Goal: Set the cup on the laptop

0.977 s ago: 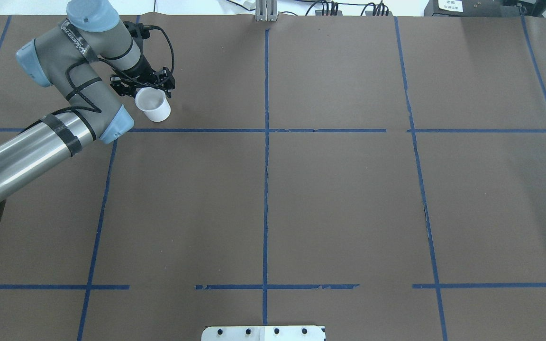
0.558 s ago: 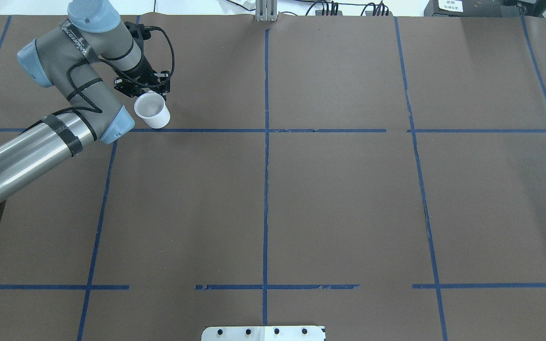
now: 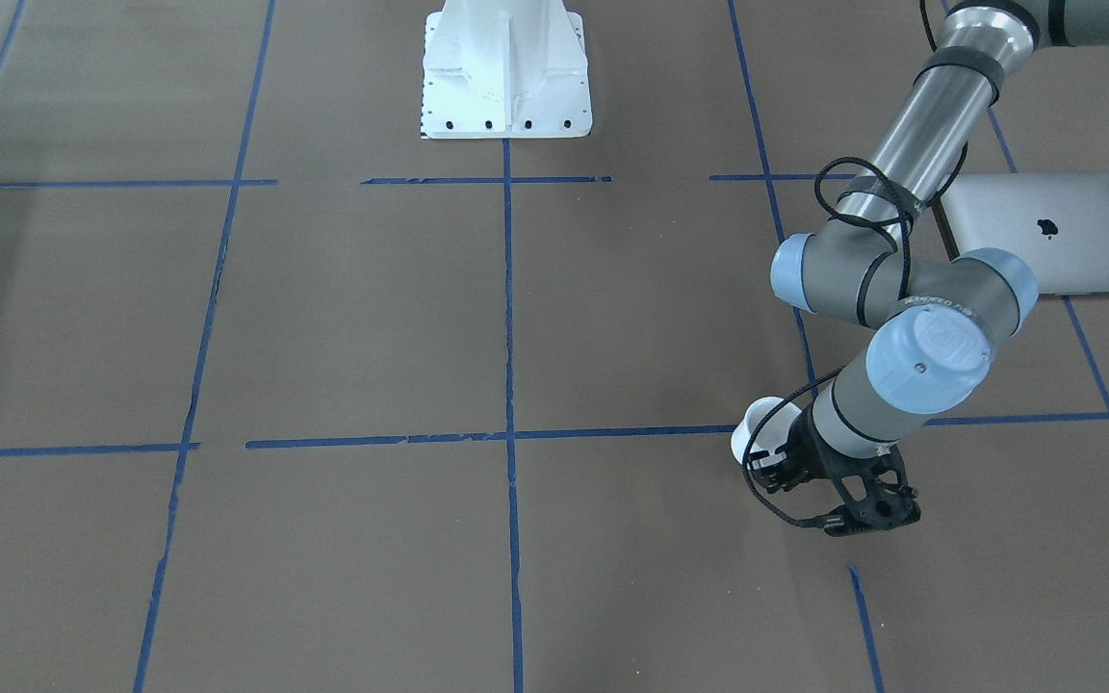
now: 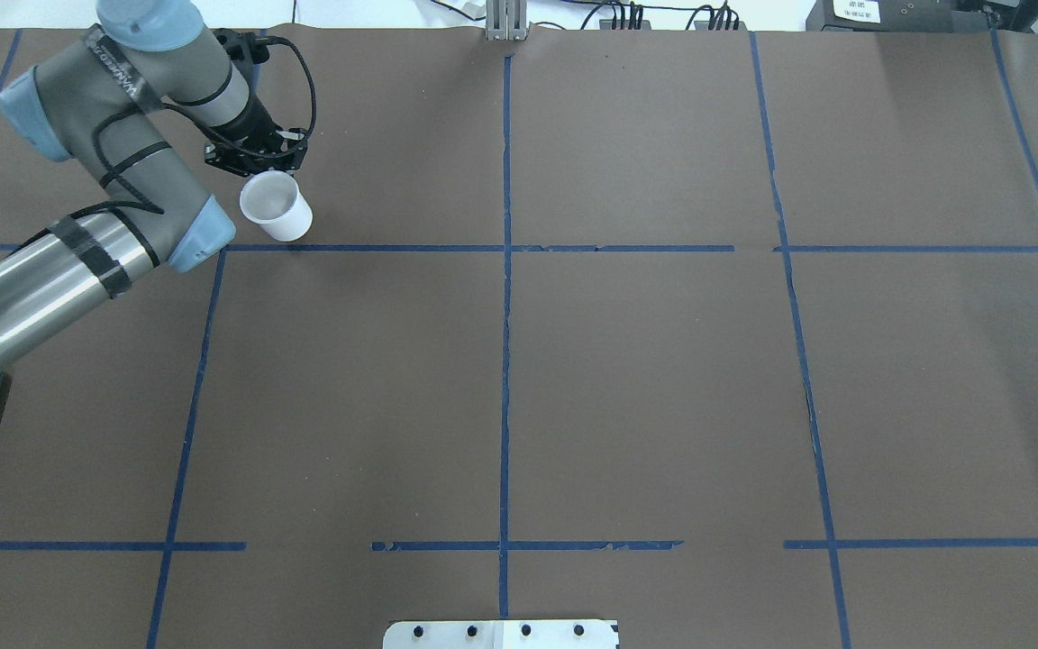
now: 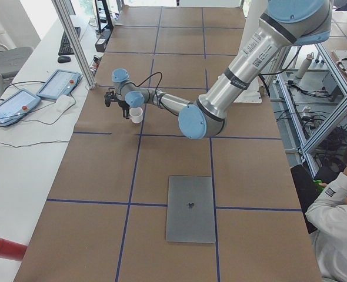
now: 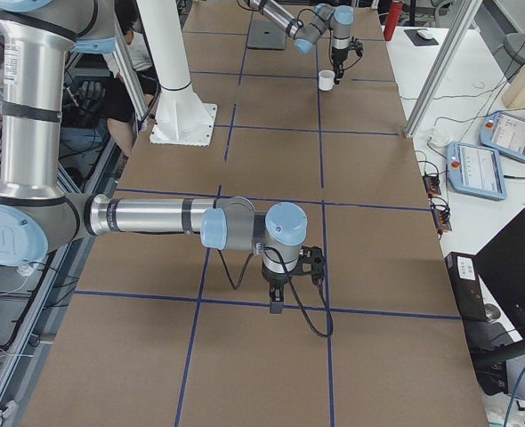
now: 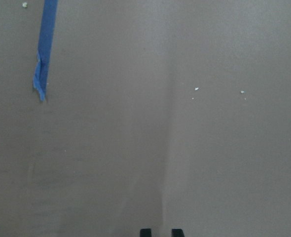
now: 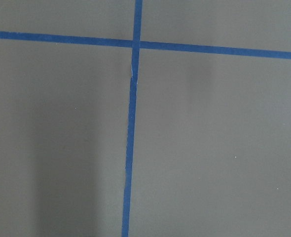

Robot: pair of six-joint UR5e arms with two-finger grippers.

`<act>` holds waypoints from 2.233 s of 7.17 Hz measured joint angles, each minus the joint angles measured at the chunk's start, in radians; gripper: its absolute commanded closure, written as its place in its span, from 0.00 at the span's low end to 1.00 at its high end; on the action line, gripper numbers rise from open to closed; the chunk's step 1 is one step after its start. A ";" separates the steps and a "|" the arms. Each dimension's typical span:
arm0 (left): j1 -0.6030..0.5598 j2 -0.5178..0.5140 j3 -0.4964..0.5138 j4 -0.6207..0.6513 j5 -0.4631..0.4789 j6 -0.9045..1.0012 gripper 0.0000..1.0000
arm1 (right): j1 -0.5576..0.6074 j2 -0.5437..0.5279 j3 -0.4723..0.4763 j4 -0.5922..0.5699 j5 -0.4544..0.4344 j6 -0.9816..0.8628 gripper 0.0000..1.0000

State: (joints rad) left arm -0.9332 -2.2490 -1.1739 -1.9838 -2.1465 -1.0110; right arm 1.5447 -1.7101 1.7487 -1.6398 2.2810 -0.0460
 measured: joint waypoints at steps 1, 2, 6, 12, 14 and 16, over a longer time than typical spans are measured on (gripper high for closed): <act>-0.006 0.084 -0.118 0.021 -0.002 0.001 1.00 | 0.000 0.001 0.000 0.000 0.000 0.000 0.00; -0.011 0.159 -0.226 0.053 -0.004 0.017 1.00 | 0.000 0.001 0.000 0.000 0.000 0.000 0.00; -0.039 0.566 -0.583 0.117 -0.007 0.200 1.00 | 0.000 0.000 0.000 0.000 0.000 0.000 0.00; -0.115 1.038 -0.502 -0.378 -0.009 0.337 1.00 | 0.000 0.000 0.000 -0.001 0.000 0.000 0.00; -0.116 1.053 -0.423 -0.459 -0.009 0.337 1.00 | 0.000 0.000 0.000 -0.001 -0.001 0.000 0.00; -0.131 1.055 -0.407 -0.473 -0.009 0.343 1.00 | 0.000 0.000 0.000 0.000 0.000 0.000 0.00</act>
State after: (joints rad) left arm -1.0642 -1.1941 -1.5806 -2.4572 -2.1555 -0.6675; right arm 1.5447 -1.7101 1.7487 -1.6400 2.2809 -0.0460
